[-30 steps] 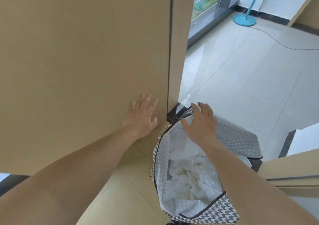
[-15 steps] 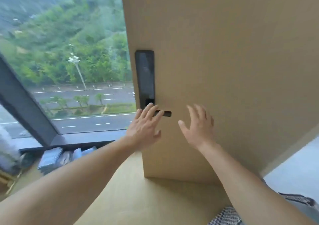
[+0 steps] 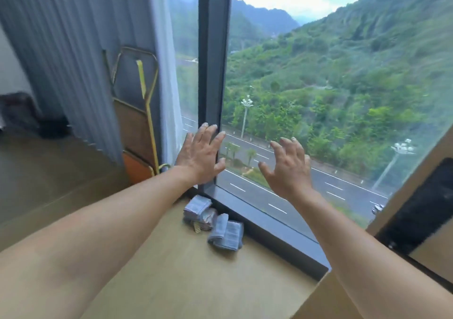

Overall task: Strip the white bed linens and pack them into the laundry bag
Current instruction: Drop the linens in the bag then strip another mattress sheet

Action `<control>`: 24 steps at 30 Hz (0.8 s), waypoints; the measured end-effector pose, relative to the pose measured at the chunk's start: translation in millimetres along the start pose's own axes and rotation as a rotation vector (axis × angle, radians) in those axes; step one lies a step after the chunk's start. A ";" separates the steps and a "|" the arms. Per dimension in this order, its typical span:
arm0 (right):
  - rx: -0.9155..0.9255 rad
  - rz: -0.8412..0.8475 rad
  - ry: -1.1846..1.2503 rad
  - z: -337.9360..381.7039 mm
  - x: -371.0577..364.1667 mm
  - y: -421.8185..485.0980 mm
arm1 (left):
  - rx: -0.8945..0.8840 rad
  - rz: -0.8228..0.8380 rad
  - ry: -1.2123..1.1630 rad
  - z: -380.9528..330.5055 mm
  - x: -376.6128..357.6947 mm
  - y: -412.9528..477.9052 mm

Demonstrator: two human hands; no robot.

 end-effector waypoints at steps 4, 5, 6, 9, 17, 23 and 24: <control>0.147 0.047 0.046 75.5 -41.6 64.5 | 0.153 -0.015 0.034 91.8 7.1 1.6; 0.184 0.051 0.057 95.5 -50.5 80.4 | 0.189 -0.018 0.049 114.4 9.8 1.1; 0.220 0.056 0.077 116.3 -59.1 95.6 | 0.231 -0.024 0.067 137.5 12.7 0.3; 0.336 0.083 0.168 184.8 -82.9 138.2 | 0.379 -0.021 0.142 209.0 21.4 -6.9; 0.672 0.189 0.341 382.0 -157.6 169.8 | 0.742 0.040 0.276 365.8 29.1 -75.0; 0.884 0.229 0.357 541.1 -211.0 170.0 | 0.961 0.056 0.335 484.7 37.8 -145.8; 0.904 0.229 0.361 567.5 -219.1 172.0 | 0.984 0.064 0.344 507.5 37.3 -156.2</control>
Point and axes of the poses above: each hand's wrist, its own y-axis towards the middle knuckle, its own x-axis out of the back of the hand, z = x × y, the point moved 8 cm from there along y, towards the middle knuckle, and after that the axes turned 7 degrees about y, right-handed, at the moved point
